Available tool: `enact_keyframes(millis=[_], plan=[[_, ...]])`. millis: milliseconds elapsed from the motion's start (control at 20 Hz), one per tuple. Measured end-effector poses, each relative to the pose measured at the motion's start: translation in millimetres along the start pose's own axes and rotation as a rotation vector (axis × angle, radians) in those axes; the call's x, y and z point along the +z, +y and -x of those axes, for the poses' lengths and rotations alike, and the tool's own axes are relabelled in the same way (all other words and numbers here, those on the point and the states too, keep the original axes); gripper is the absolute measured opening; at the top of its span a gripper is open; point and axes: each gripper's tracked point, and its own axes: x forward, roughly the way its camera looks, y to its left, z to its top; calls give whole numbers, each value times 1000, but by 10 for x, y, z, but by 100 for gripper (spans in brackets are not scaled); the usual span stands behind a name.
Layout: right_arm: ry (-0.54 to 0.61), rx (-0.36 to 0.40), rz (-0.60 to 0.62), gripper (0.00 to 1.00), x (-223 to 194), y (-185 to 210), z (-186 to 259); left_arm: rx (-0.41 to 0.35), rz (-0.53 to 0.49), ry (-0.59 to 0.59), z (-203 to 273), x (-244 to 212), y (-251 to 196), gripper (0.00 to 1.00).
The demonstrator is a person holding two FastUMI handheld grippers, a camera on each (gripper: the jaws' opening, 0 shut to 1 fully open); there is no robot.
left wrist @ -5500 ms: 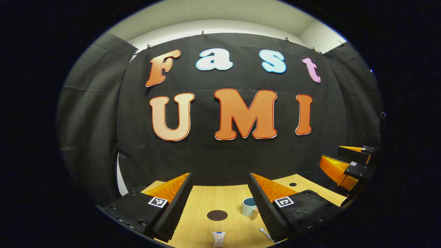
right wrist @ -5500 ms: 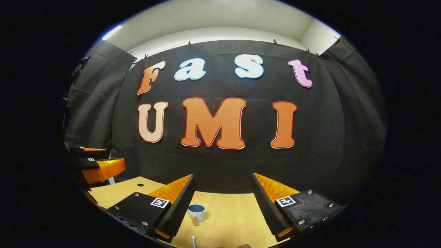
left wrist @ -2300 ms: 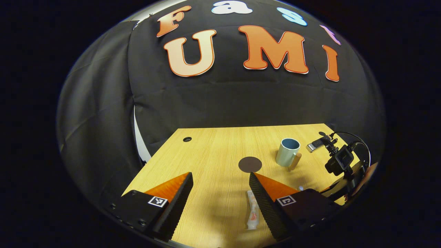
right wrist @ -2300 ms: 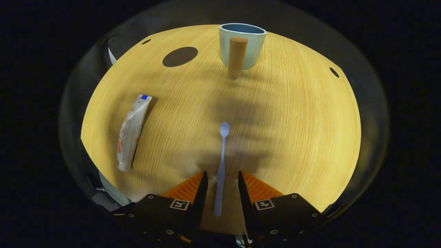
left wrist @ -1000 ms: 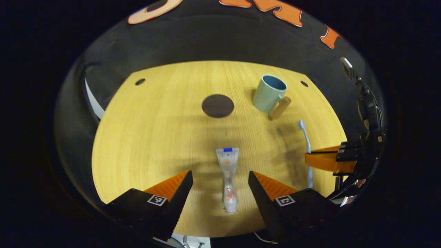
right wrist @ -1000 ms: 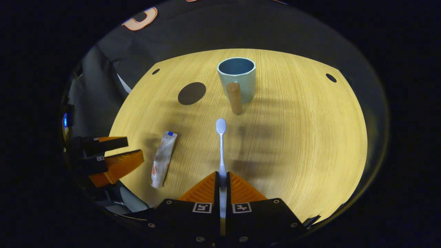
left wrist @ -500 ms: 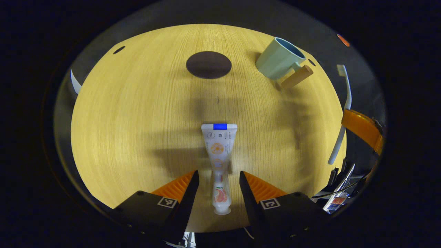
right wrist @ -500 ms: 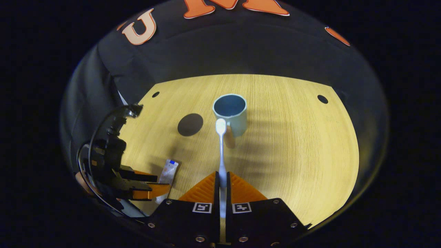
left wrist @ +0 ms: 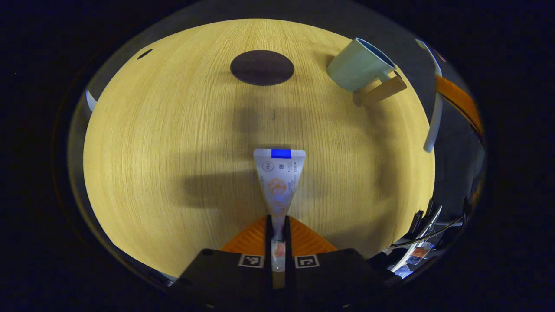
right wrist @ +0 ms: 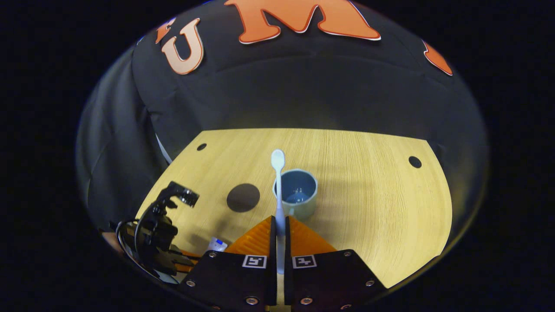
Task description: Put the toothbrush and toothpaste on the desktop into the cup, then pick up the cup and place it on the coaster on the desktop.
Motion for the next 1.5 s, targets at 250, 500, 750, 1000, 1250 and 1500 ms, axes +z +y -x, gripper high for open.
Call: enact_keyframes(millis=[250,500,750,1000,1250,1500], plan=[[-181,-33,-27,7,489,-296,-286,18,-43,-42,108,56,28,10],[-325,-39,20,7,876,-539,-497,21,-37,-64,262,-30,19,11],[-458,14,67,7,974,-345,-429,17,1,-93,407,-85,-16,10],[-447,3,68,7,805,-358,-779,26,53,-133,573,-100,-25,10],[-393,-18,57,7,479,-412,-1010,59,74,-149,671,-160,17,10],[-335,-40,25,10,332,-439,-1051,57,63,-188,761,-46,1,10]])
